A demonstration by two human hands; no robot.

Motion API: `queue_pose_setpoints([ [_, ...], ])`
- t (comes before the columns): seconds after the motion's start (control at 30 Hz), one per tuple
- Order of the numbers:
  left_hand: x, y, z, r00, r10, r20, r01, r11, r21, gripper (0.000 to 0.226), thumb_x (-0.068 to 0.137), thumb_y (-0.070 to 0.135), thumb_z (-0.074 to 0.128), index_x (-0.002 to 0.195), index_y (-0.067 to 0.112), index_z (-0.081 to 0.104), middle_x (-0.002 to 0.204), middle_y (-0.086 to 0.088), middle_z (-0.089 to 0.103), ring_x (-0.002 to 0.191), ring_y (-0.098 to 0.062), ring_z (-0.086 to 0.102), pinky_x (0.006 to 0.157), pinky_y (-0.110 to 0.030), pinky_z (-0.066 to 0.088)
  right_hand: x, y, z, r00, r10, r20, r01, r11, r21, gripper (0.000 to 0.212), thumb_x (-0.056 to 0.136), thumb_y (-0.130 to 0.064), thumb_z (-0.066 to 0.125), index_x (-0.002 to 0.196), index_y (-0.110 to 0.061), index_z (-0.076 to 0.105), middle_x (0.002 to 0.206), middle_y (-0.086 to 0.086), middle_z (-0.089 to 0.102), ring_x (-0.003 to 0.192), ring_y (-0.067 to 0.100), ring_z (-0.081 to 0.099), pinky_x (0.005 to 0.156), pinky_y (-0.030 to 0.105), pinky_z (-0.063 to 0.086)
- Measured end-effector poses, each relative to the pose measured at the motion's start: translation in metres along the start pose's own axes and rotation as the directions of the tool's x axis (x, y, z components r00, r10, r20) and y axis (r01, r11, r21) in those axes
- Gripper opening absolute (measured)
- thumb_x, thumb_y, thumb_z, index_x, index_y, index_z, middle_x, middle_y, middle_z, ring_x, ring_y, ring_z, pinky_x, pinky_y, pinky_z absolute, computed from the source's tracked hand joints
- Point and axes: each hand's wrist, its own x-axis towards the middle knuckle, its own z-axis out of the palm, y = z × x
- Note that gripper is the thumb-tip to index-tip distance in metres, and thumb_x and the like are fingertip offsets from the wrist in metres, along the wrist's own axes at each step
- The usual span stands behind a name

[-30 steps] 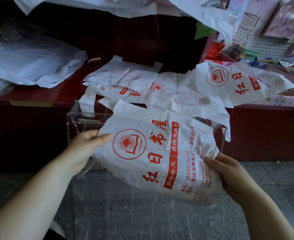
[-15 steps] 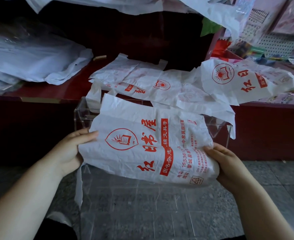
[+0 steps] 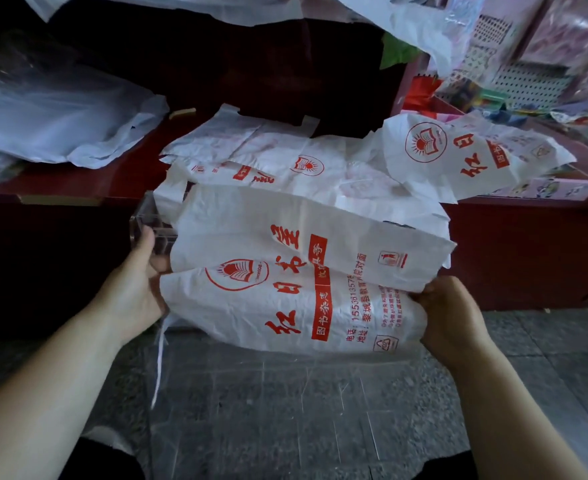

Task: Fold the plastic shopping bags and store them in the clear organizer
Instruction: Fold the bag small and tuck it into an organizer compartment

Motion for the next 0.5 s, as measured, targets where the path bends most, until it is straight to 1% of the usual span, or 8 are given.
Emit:
queue_pose_setpoints([
  [0.03,0.002,-0.001,0.001,0.999,0.01,-0.035,-0.009,1.0,0.019,0.051,0.09,0.048,0.036,0.071,0.021,0.074,0.069,0.0,0.073,0.063,-0.012,0.07,0.045,-0.025,0.054,0.002,0.001,-0.001,0.999,0.014,-0.038,-0.014,1.0,-0.016,0.052,0.09,-0.032,0.043,0.049,-0.015,0.07,0.057,0.002,0.067,0.06,0.019,0.065,0.051,0.024,0.055],
  [0.07,0.004,-0.002,0.001,0.998,0.03,-0.049,-0.028,0.999,0.045,0.053,0.095,0.041,0.033,0.068,0.021,0.074,0.067,0.003,0.072,0.061,-0.009,0.069,0.046,-0.023,0.054,0.003,0.001,-0.002,0.996,0.02,-0.086,-0.026,0.998,-0.061,0.057,0.094,-0.03,0.038,0.05,-0.013,0.07,0.057,0.003,0.067,0.057,0.017,0.066,0.051,0.024,0.055],
  [0.13,0.003,-0.004,0.0,0.995,0.068,-0.074,-0.058,0.99,0.127,0.057,0.098,0.021,0.036,0.055,0.022,0.074,0.061,0.005,0.07,0.056,-0.005,0.067,0.048,-0.018,0.053,0.001,0.002,0.0,0.987,0.007,-0.161,-0.038,0.982,-0.187,0.04,0.091,-0.011,0.049,0.055,-0.009,0.067,0.053,0.003,0.066,0.049,0.013,0.064,0.045,0.022,0.053],
  [0.17,0.003,-0.004,0.0,0.991,0.082,-0.102,-0.061,0.979,0.194,0.061,0.097,0.009,0.036,0.049,0.021,0.072,0.056,0.005,0.069,0.053,-0.005,0.066,0.048,-0.017,0.053,0.0,0.002,0.001,0.986,-0.006,-0.166,-0.032,0.975,-0.221,0.034,0.085,0.0,0.053,0.055,-0.01,0.065,0.05,0.003,0.065,0.046,0.012,0.062,0.043,0.02,0.051],
  [0.23,0.003,-0.004,-0.006,0.984,0.125,-0.126,-0.08,0.946,0.313,0.061,0.092,-0.007,0.034,0.046,0.013,0.069,0.049,0.003,0.065,0.046,-0.005,0.063,0.045,-0.015,0.051,0.001,0.002,0.001,0.993,-0.004,-0.119,-0.029,0.959,-0.281,0.029,0.072,0.009,0.06,0.054,-0.013,0.064,0.052,0.0,0.063,0.046,0.011,0.059,0.043,0.018,0.048],
  [0.3,0.002,-0.002,-0.008,0.981,0.154,-0.119,-0.097,0.916,0.39,0.057,0.09,-0.01,0.04,0.049,0.015,0.07,0.049,0.003,0.065,0.044,-0.006,0.061,0.043,-0.013,0.048,0.001,0.0,0.001,0.994,0.007,-0.108,-0.038,0.956,-0.29,0.023,0.074,0.011,0.059,0.069,-0.012,0.059,0.055,-0.001,0.062,0.046,0.009,0.058,0.044,0.02,0.048],
  [0.4,0.001,-0.001,-0.008,0.98,0.169,-0.101,-0.113,0.902,0.418,0.046,0.087,-0.007,0.046,0.054,0.016,0.069,0.049,0.008,0.064,0.044,-0.002,0.059,0.043,-0.011,0.047,0.0,-0.001,0.002,0.993,-0.032,-0.115,0.003,0.97,-0.244,0.027,0.083,0.013,0.048,0.088,-0.012,0.054,0.043,-0.009,0.055,0.039,0.002,0.053,0.04,0.015,0.045],
  [0.5,-0.001,0.002,-0.006,0.971,0.222,-0.087,-0.173,0.907,0.384,0.03,0.086,-0.011,0.044,0.077,0.015,0.056,0.05,0.011,0.064,0.046,0.001,0.06,0.044,-0.011,0.047,-0.003,-0.004,0.007,0.981,-0.095,-0.172,0.048,0.964,-0.261,0.022,0.084,0.012,0.049,0.082,-0.009,0.054,0.036,-0.008,0.051,0.031,-0.001,0.046,0.033,0.011,0.036],
])
